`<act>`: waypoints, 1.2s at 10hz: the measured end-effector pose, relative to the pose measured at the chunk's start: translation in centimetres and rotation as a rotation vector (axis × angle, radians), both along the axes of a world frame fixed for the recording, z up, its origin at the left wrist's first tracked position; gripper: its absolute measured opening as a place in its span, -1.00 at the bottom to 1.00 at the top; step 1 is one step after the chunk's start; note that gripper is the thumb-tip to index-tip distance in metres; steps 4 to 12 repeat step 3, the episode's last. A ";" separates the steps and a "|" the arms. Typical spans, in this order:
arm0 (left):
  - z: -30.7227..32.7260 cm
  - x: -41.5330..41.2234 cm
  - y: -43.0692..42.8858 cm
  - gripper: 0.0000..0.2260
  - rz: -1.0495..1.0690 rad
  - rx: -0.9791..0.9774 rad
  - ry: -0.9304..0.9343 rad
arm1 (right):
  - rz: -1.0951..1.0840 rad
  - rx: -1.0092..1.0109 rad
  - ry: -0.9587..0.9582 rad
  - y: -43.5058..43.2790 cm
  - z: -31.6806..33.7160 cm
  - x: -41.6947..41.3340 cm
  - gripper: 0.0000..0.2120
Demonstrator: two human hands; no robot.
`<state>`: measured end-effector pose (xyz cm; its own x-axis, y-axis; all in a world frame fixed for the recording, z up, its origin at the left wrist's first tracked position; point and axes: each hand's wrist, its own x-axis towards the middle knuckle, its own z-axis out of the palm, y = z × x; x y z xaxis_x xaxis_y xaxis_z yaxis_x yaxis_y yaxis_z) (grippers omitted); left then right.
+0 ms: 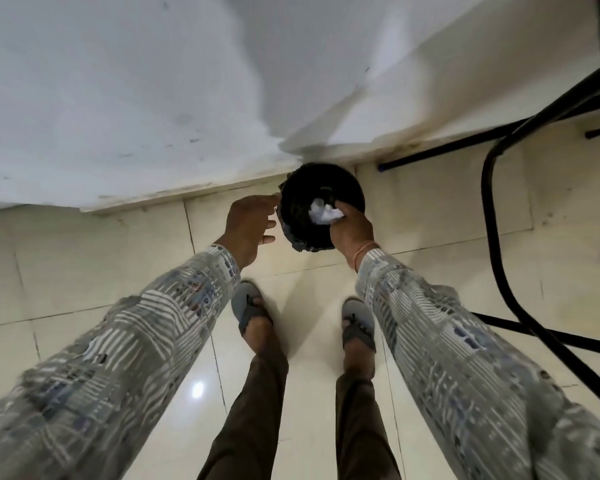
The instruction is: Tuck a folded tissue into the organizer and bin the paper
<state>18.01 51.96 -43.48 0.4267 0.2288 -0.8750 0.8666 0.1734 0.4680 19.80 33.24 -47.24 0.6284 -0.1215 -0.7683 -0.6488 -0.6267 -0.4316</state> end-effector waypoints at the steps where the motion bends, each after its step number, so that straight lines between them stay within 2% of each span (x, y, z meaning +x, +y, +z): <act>1: -1.1 -0.1 0.2 -0.80 0.002 0.016 -0.006 | -0.145 0.047 -0.022 -0.3 -1.0 0.4 -0.63; 3: 1.5 0.0 0.0 -0.85 -0.024 0.111 -0.047 | -0.072 0.052 -0.072 -0.9 1.7 1.3 -0.56; 12: 1.5 0.0 0.0 -0.85 -0.024 0.111 -0.047 | -0.072 0.052 -0.072 -0.9 1.7 1.3 -0.56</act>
